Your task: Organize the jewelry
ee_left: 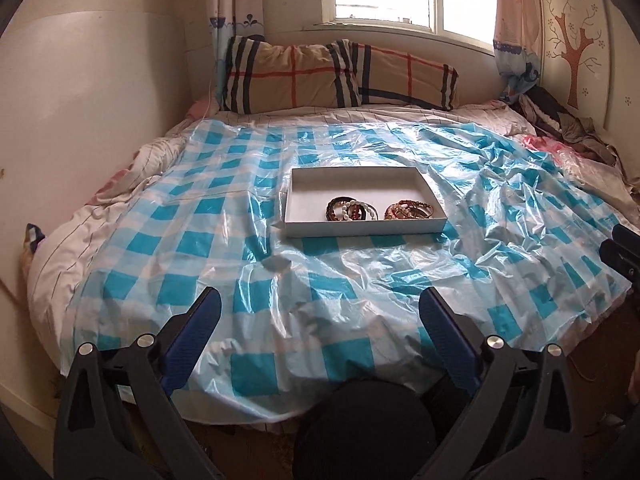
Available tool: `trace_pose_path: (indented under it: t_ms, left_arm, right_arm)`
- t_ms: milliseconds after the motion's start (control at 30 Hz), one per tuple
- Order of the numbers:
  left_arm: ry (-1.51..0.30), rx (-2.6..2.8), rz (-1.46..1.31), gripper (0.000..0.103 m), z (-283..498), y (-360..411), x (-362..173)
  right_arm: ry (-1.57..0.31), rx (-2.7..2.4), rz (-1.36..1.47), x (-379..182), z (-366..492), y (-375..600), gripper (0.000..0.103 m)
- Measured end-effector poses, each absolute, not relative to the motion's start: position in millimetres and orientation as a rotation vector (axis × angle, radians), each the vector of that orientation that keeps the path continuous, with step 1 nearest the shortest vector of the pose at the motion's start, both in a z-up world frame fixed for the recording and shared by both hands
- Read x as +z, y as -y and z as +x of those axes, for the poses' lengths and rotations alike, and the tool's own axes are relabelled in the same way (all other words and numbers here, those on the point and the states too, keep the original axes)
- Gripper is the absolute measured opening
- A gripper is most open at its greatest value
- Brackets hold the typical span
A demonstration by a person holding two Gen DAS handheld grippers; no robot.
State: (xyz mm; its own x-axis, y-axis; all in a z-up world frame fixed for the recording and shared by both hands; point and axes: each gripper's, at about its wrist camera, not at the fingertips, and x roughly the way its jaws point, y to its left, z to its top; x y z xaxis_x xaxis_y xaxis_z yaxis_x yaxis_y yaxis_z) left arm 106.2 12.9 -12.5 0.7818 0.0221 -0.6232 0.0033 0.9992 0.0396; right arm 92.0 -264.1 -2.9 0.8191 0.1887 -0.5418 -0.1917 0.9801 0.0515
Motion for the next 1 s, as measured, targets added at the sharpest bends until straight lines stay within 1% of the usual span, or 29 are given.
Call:
trace_pose_path:
  t_ms: [233, 367, 633, 1000]
  left_arm:
    - [-0.68, -0.011, 0.079, 0.095, 78, -3, -14]
    - [-0.677, -0.008, 0.08, 0.095, 70, -2, -12]
    - [-0.69, 0.003, 0.071, 0.095, 57, -3, -12]
    - [-0.689, -0.015, 0.051, 0.095, 46, -2, -12]
  right_arm:
    - [-0.629, 0.196, 0.016, -19, 64, 260, 0.08]
    - [-0.637, 0.208, -0.004, -24, 53, 249, 0.084]
    - [-0.617, 0.204, -0.014, -16, 42, 242, 0.089]
    - [-0.618, 0.175, -0.023, -14, 33, 241, 0.093]
